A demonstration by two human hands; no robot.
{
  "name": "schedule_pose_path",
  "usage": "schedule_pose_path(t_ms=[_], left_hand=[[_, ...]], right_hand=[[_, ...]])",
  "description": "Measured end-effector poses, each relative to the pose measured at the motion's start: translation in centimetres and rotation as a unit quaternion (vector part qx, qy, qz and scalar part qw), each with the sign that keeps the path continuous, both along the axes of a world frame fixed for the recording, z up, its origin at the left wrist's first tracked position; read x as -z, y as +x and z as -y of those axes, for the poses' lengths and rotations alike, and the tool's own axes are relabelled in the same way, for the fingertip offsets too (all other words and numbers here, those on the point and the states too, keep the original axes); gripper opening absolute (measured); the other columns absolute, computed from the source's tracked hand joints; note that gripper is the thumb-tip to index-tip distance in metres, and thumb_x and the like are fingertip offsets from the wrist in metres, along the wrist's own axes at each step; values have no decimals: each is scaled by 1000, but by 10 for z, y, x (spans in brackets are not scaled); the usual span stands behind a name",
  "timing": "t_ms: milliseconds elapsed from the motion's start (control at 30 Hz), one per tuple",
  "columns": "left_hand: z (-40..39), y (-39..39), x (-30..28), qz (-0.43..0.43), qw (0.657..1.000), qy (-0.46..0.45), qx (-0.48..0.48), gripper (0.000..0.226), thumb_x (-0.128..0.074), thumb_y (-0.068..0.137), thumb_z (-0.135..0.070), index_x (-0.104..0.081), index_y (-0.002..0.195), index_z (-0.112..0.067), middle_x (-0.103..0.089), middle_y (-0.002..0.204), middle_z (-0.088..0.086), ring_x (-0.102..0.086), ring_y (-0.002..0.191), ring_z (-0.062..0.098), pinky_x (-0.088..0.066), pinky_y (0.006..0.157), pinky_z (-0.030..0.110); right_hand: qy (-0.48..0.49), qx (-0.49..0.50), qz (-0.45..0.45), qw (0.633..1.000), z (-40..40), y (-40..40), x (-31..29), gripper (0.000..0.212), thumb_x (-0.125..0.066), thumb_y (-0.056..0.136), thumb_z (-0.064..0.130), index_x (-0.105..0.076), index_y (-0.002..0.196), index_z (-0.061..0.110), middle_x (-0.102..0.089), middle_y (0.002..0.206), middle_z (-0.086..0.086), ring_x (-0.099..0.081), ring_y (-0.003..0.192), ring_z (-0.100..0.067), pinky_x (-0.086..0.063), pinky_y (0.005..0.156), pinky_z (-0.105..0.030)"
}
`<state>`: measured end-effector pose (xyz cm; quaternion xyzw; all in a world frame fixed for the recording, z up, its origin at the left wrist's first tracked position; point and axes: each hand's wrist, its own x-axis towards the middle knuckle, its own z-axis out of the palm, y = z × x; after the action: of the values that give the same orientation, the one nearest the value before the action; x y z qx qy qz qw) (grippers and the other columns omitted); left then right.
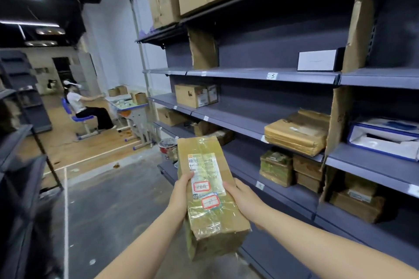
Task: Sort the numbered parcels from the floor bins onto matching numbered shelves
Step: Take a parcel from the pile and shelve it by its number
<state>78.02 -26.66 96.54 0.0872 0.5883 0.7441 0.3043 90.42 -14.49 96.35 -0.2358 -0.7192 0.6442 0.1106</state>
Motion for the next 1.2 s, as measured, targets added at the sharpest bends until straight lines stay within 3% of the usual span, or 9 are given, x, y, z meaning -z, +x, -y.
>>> schedule_pose_path(t_ms=[133, 267, 333, 533, 667, 800, 967, 1100, 1200], left_hand=[[1, -60, 0, 8, 1000, 3, -6, 28, -52, 95, -32, -64, 110, -12, -72, 105, 19, -67, 97, 40, -52, 90, 48], [0, -128, 8, 1, 1000, -12, -25, 38, -57, 89, -41, -65, 115, -15, -73, 103, 15, -69, 97, 38, -49, 97, 53], [-1, -162, 10, -6, 999, -13, -36, 37, -57, 90, -41, -65, 114, -15, -73, 102, 14, -69, 96, 37, -51, 95, 52], [-13, -267, -1, -24, 997, -9, -75, 33, -52, 94, -38, -65, 112, -13, -74, 99, 14, -70, 90, 35, -54, 83, 42], [-15, -342, -8, -36, 992, -23, -118, 45, -58, 85, -48, -63, 114, -14, -74, 98, 13, -72, 88, 34, -56, 83, 45], [-8, -421, 8, -24, 983, -31, -177, 76, -67, 58, -60, -61, 118, -14, -72, 105, 13, -72, 89, 35, -54, 89, 55], [-4, -514, 15, -28, 983, -44, -174, 64, -64, 68, -57, -63, 116, -14, -74, 101, 14, -71, 91, 37, -52, 92, 56], [-4, -600, 15, -30, 985, -41, -164, 43, -54, 89, -46, -67, 113, -12, -74, 99, 15, -70, 92, 38, -52, 94, 51], [1, -670, 11, -42, 987, -50, -147, 40, -49, 94, -45, -68, 111, -14, -75, 97, 12, -71, 91, 35, -53, 92, 46]], right_hand=[[6, -6, 8, 1000, -3, -62, -3, 31, -47, 99, 44, -57, 122, 26, -73, 104, 5, -70, 94, -13, -56, 83, -30], [37, -19, 12, 999, -7, -128, -6, 28, -44, 100, 43, -56, 118, 25, -69, 103, 9, -66, 91, -6, -50, 67, -20], [42, -29, 10, 999, -13, -166, -5, 24, -44, 101, 42, -56, 115, 27, -68, 104, 10, -65, 92, -6, -50, 67, -20], [45, -51, -3, 998, -35, -293, -4, 32, -46, 99, 45, -58, 122, 26, -70, 108, 7, -65, 100, -13, -52, 89, -32], [51, -100, -4, 994, -48, -383, -10, 23, -43, 102, 37, -53, 119, 24, -60, 116, 8, -56, 95, -5, -43, 75, -19], [54, -138, 8, 989, -46, -468, 0, 32, -40, 103, 39, -45, 132, 29, -49, 128, 15, -46, 115, -9, -38, 101, -28], [24, -142, 25, 989, -41, -578, 19, 62, -47, 92, 56, -42, 145, 25, -51, 142, 4, -49, 129, -19, -39, 109, -42], [15, -146, 23, 989, -42, -660, 19, 33, -42, 101, 44, -48, 131, 30, -56, 132, 10, -53, 123, -18, -43, 106, -38], [19, -133, 13, 991, -36, -728, 15, 40, -42, 100, 46, -50, 136, 29, -61, 129, 5, -58, 118, -18, -46, 104, -44]])
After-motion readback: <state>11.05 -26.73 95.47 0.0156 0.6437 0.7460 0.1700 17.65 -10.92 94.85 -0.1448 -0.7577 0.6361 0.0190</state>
